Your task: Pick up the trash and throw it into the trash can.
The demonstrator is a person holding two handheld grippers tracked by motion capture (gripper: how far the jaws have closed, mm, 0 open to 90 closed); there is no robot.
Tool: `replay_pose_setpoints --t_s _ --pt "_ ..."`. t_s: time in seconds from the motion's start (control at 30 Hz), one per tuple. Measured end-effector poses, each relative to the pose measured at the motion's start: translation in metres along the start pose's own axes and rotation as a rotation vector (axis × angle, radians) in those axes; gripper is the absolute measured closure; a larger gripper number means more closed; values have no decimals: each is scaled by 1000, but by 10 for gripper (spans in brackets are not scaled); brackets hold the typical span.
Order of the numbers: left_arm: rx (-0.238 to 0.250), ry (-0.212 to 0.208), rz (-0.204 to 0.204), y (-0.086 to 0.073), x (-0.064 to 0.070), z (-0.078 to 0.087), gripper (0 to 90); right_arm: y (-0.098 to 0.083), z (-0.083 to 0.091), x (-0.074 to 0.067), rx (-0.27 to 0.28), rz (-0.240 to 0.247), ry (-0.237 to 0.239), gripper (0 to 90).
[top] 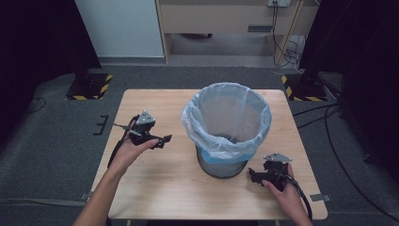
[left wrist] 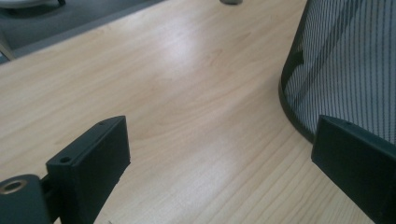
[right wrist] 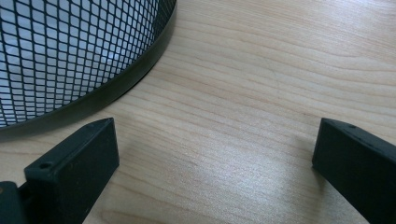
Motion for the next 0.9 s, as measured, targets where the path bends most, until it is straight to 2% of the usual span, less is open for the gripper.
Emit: replay_pose_setpoints --t_s 0.13,0.3,0.37,0.47,0.67,0.73,0.8,0.9 --pt "-44 8 7 -20 -1 -10 35 0 0 0 1 2 -1 5" --pt "-94 34 76 -46 -12 -19 46 0 0 0 1 1 -2 4" --pt "-124 47 69 -58 -15 -22 48 0 0 0 0 2 -2 4" --pt "-132 48 92 -71 -17 -26 47 0 0 0 1 2 -2 5" --pt "-145 96 119 -87 -27 -30 45 0 0 0 0 1 -3 4" --pt "-150 95 124 -89 -28 -30 45 0 0 0 0 1 -3 5" --pt "-164 111 101 -93 -30 -31 44 0 0 0 0 1 -3 4" --pt "-165 108 109 -96 -30 -34 41 0 0 0 0 1 -3 4"
Point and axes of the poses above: each handheld gripper's, and its own axes: z roughly backward along the jaws, y roughly out of its top, x roughly to its right, the point moved 10 cm from there along -z, roughly forward along the jaws, and after that the axes turned 2 degrees about -z, right-handed, at the moved point
